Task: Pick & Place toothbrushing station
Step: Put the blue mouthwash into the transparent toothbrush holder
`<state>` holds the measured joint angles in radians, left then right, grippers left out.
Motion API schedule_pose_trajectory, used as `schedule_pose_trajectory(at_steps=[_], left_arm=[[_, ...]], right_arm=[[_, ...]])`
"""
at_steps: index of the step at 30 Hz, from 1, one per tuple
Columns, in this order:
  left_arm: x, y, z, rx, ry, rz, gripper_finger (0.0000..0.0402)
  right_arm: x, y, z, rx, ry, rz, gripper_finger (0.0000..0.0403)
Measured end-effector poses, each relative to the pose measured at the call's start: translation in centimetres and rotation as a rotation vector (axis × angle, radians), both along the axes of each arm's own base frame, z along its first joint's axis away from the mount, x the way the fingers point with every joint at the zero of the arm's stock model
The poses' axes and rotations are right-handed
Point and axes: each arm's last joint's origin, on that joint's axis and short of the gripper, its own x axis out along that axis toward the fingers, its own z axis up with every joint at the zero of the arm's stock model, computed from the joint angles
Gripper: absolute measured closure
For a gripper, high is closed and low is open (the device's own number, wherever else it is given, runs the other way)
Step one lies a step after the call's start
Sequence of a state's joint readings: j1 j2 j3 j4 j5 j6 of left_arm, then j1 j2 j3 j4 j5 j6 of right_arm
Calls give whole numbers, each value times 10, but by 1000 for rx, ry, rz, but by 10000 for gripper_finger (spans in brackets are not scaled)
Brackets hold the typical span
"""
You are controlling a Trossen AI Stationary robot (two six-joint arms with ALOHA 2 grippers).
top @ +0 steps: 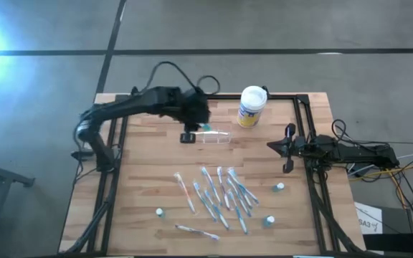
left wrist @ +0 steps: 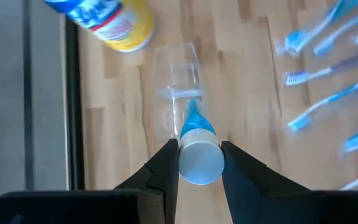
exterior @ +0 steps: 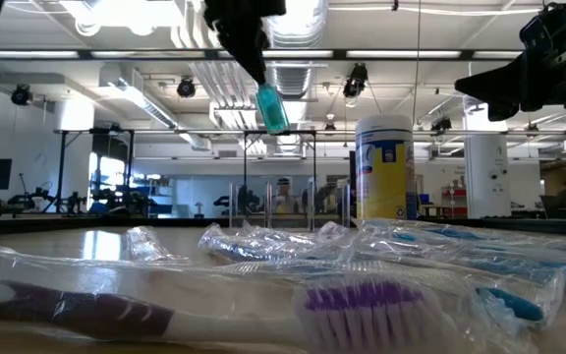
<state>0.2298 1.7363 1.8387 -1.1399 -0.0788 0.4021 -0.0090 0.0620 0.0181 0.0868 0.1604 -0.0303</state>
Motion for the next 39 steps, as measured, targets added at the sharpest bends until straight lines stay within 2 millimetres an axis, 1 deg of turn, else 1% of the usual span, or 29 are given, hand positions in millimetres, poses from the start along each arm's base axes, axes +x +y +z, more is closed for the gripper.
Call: schedule_pose_trajectory(at_steps=[4, 8, 12, 17, 30, 39], left_arm=[[26, 7, -27, 11, 130, -61, 303], [42, 10, -36, 46, 162, -104, 303], [54, 13, -49, 67, 201, -131, 303], [58, 14, -55, 72, 216, -127, 303], [74, 17, -86, 45, 278, -115, 303], [81, 21, -102, 23, 295, -84, 303]], right_arm=[[0, 0, 0, 0, 0, 0, 394], [0, 0, 0, 0, 1, 0, 394], [0, 0, 0, 0, 1, 0, 394], [0, 0, 0, 0, 1, 0, 394], [0, 0, 0, 0, 0, 0, 394], [0, 0, 0, 0, 1, 0, 394]])
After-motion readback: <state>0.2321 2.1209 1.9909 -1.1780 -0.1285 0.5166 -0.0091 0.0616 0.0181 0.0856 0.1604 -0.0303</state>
